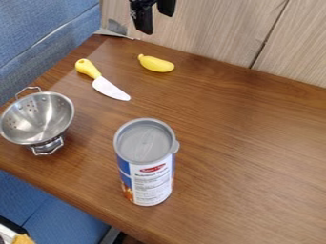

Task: Put the strainer to the upper right corner of the table

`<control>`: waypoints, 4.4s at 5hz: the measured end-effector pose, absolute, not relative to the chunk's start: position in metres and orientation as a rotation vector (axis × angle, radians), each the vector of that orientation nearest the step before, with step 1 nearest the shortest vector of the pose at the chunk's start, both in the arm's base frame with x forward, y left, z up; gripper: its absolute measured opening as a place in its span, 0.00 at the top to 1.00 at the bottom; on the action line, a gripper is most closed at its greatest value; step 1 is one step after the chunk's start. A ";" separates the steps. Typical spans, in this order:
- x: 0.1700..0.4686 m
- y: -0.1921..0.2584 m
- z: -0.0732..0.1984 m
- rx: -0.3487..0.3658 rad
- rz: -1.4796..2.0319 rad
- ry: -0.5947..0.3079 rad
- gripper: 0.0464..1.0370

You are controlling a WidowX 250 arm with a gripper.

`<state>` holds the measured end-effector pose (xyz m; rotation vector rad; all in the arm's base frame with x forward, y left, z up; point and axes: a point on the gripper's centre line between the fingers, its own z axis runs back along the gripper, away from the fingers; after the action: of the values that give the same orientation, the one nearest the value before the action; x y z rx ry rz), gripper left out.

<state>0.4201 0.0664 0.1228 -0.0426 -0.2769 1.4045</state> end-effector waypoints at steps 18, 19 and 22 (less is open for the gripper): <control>0.263 0.113 0.041 0.532 1.043 0.030 0.97; 0.277 0.098 0.060 0.485 1.036 -0.011 0.97; 0.316 0.044 0.099 0.401 1.003 -0.046 0.97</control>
<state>0.3157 0.0443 0.0990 0.4013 -0.0457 1.0029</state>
